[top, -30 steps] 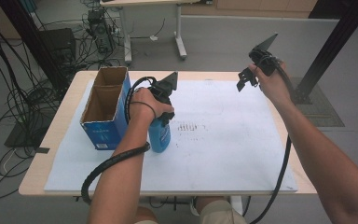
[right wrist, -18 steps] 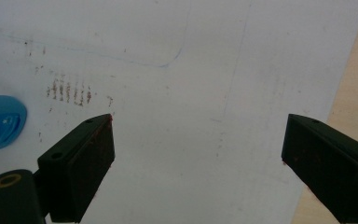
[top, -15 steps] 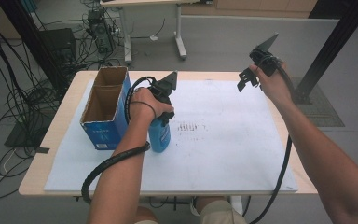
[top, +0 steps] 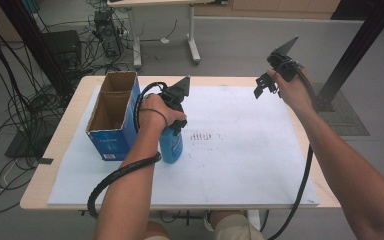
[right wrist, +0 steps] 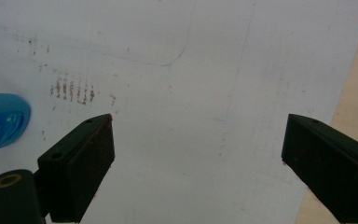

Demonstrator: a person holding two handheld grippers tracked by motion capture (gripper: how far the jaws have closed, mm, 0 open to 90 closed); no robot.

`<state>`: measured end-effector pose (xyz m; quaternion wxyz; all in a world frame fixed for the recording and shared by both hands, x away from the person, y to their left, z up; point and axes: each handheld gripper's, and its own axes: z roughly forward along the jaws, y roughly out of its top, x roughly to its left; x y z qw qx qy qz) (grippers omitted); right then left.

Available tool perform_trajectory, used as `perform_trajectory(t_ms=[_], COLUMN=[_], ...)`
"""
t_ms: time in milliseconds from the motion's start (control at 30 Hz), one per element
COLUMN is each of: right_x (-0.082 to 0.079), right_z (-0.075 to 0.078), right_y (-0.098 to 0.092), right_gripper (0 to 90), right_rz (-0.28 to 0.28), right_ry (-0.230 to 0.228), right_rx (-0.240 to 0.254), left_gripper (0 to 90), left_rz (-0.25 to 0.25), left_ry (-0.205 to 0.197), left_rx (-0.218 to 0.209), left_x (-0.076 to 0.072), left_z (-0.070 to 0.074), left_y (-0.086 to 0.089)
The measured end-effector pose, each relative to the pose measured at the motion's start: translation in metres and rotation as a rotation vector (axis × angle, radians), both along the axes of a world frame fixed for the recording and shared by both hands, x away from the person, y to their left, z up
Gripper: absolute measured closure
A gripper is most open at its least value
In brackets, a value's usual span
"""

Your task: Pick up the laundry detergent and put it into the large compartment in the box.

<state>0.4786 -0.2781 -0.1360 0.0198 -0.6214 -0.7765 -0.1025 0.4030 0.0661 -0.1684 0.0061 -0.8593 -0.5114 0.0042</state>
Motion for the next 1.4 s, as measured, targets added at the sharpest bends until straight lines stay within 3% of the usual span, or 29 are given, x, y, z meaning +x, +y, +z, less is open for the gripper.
perform_trajectory(t_ms=[1000, 1233, 1400], right_x=[-0.001, -0.001, -0.002], right_z=[0.0, 0.0, 0.002], right_y=[0.003, 0.006, 0.01], right_gripper=[9.1, 9.1, 9.1], right_rz=[0.016, 0.025, 0.034], right_ry=[-0.007, -0.009, -0.01], right_rx=[-0.003, -0.002, -0.007], left_gripper=[37.5, 37.5, 37.5], left_rz=[0.007, 0.004, 0.005], left_ry=[0.013, 0.016, 0.003], left_rx=[-0.009, -0.013, -0.019], left_x=[0.002, 0.003, 0.001], left_z=[0.002, 0.012, 0.028], left_y=[0.006, 0.009, 0.011])
